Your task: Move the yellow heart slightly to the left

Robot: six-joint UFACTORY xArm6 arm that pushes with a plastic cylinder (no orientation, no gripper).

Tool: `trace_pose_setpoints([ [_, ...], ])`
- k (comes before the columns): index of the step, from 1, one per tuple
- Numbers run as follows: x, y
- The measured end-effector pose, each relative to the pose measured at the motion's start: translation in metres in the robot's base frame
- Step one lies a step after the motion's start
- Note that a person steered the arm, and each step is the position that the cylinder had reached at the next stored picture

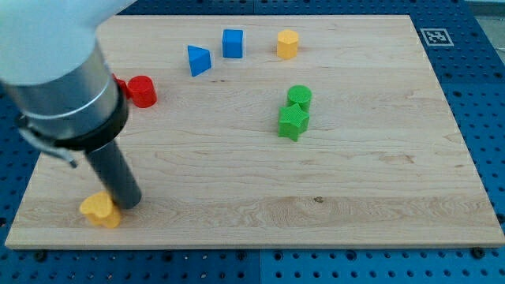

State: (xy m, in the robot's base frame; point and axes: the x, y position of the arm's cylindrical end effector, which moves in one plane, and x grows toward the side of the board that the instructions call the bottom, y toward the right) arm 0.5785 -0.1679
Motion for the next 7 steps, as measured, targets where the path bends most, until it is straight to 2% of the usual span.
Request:
trace_pose_setpoints([
  [2, 0.006, 0.017],
  [4, 0.041, 0.035],
  [5, 0.04, 0.036],
  [6, 0.04, 0.027],
  [7, 0.04, -0.01],
])
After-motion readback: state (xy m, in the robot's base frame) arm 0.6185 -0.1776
